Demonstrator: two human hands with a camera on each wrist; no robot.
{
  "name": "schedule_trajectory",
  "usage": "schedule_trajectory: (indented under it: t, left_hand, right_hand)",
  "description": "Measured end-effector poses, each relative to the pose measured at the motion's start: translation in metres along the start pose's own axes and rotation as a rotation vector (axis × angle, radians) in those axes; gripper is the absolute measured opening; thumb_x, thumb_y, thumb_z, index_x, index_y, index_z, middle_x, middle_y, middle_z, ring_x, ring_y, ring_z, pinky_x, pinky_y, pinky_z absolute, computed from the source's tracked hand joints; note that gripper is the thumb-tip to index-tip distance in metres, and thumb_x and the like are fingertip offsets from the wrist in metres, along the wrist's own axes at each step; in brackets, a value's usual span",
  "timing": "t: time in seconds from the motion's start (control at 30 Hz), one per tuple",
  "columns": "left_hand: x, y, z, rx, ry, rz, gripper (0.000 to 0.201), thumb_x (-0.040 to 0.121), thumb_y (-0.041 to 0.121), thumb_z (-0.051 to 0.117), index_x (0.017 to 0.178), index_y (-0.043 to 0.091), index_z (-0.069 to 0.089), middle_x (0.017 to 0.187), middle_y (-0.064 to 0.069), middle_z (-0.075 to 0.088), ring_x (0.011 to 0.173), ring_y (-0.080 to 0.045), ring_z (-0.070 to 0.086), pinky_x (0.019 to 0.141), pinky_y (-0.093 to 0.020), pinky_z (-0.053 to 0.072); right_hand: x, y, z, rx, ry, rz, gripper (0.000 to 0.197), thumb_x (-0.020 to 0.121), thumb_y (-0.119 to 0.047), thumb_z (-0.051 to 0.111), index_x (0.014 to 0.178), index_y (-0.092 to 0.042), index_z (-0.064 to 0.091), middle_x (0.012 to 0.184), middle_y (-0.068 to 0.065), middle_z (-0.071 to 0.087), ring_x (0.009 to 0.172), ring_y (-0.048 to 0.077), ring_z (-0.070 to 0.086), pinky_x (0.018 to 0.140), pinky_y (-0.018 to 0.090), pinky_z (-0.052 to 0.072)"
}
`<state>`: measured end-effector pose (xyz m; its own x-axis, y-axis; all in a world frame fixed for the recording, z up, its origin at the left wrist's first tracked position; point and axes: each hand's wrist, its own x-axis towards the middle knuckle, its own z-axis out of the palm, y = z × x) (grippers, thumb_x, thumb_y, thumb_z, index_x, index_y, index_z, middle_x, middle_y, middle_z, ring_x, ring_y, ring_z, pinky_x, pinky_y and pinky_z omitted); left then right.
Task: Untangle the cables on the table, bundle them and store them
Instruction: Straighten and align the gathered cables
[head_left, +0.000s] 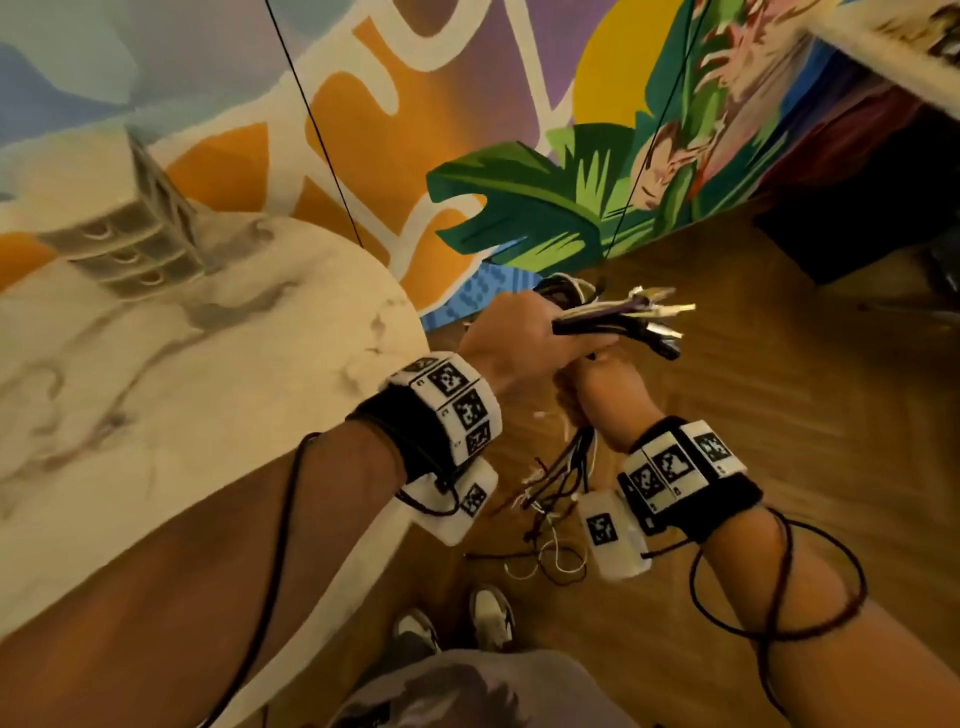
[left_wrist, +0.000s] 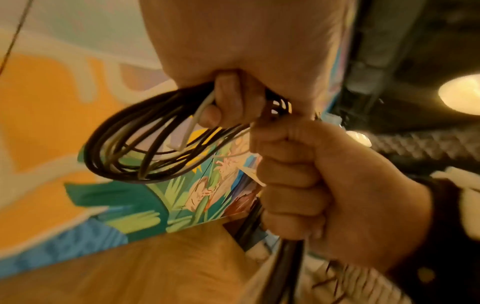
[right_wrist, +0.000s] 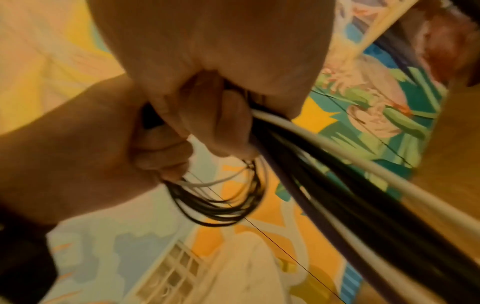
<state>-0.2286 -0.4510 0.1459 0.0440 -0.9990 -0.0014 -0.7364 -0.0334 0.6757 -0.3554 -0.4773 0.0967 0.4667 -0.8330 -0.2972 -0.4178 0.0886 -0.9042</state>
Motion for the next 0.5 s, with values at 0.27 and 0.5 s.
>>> schedule_trajectory:
  t: [0.27,0.5]
  left_hand:
    - [0.013,0.047,-0.028,-0.240,0.241,-0.004,0.027,0.083,0.024,0.067,0.061,0.013,0.056,0.053,0.002,0.051,0.045,-0.011,0.045,0.044,-0.019,0.034]
    - [0.021,0.053,-0.072,-0.213,0.453,0.084,0.034,0.083,0.027,0.066,0.056,0.027,0.046,0.049,0.009,0.041,0.041,-0.005,0.039,0.043,-0.016,0.029]
  right_hand:
    - [-0.017,0.008,0.003,0.199,0.003,-0.087,0.032,0.081,-0.015,0.052,0.053,-0.019,0.038,0.042,-0.007,0.036,0.036,0.011,0.030,0.042,0.024,0.026]
    - [0.007,0.099,0.008,-0.011,0.091,0.262,0.036,0.087,-0.023,0.055,0.056,-0.016,0.039,0.049,0.003,0.040,0.047,0.019,0.037,0.049,0.027,0.032]
